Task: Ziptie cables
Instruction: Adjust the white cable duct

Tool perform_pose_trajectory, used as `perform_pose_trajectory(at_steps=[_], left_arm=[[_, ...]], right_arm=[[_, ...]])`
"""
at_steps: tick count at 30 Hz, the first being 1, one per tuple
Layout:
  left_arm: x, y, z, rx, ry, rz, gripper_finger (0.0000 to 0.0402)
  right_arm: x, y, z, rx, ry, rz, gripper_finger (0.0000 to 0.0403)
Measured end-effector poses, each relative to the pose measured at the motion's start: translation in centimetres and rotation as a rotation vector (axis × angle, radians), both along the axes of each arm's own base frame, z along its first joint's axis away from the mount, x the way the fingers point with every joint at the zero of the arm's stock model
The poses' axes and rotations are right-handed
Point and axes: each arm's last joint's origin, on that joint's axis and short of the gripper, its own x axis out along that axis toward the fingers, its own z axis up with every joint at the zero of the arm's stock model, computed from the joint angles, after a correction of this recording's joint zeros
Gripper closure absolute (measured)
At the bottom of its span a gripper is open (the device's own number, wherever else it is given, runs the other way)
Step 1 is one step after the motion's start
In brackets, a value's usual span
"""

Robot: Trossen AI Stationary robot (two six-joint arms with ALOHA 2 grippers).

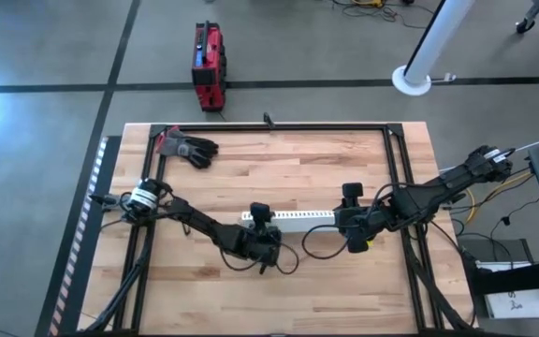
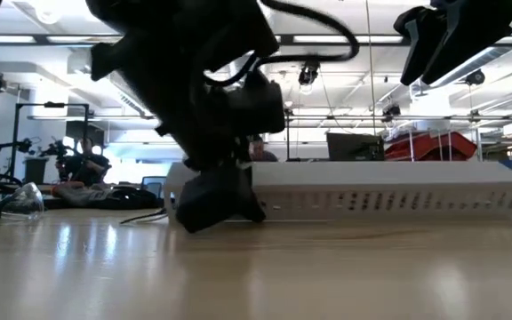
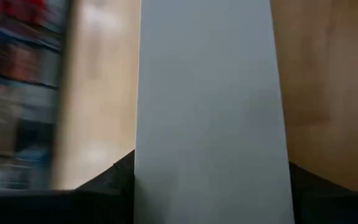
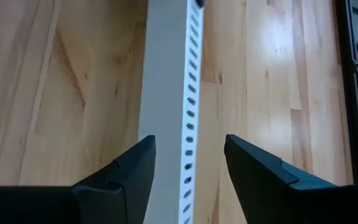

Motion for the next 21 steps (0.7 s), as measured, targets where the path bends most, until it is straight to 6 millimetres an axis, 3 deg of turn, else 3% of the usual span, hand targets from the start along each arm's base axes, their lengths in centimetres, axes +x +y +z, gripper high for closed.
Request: perform_pose_trajectory(at_steps=[5,12,21], left_arm=[[-0.6,-1.3,0.7,0.366,0.084,-0.035,0.0202],[-0.7,-4.6,3.5,0.858,0.189,-0.002,0.0197],[-1.1,-6.0,3.7,0.914,0.227,-0.038,0.0199]], right_arm=[[0.0,0.0,0.0,-0.001,0.002,0.0,0.0222],[-0.1,-0.1,0.1,-0.009,0.0,-0.002,0.0222],[-0.1,-0.1,0.1,-0.009,-0.001,-0.003,0.0222]])
